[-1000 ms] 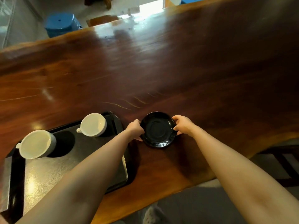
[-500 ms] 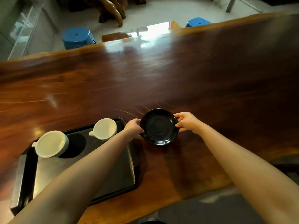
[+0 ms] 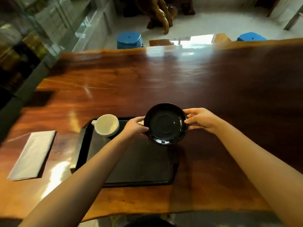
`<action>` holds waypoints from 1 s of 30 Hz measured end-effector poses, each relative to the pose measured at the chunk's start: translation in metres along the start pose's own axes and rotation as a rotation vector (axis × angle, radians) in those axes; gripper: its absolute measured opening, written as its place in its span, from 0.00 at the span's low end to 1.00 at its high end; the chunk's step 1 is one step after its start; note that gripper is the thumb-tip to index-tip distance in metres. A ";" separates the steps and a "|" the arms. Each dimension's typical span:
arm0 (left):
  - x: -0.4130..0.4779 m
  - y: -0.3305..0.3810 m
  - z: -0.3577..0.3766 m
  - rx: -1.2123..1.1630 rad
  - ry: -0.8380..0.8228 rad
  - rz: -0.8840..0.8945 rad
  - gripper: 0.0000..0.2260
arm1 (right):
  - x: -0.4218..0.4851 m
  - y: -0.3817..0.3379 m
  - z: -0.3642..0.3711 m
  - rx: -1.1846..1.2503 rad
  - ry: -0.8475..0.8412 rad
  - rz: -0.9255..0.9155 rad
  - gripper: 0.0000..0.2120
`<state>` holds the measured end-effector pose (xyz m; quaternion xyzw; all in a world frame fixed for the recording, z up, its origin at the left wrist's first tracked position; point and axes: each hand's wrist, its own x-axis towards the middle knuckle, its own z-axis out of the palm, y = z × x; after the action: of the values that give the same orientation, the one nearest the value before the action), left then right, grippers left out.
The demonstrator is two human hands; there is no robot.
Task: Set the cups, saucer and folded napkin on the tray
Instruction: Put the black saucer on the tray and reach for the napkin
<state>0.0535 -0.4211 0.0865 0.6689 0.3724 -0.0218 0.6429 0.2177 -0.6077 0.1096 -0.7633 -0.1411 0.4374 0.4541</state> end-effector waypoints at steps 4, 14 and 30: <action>-0.021 -0.039 -0.051 0.005 0.148 -0.035 0.21 | 0.008 -0.017 0.058 -0.033 -0.104 -0.025 0.23; -0.057 -0.128 -0.135 0.013 0.321 -0.200 0.21 | 0.044 0.000 0.186 -0.079 -0.280 0.091 0.23; -0.040 -0.180 -0.179 0.303 0.238 -0.259 0.22 | 0.067 0.043 0.268 0.019 -0.169 0.347 0.24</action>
<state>-0.1507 -0.3019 -0.0144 0.7023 0.5208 -0.0809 0.4786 0.0352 -0.4374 -0.0166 -0.7322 -0.0408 0.5732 0.3655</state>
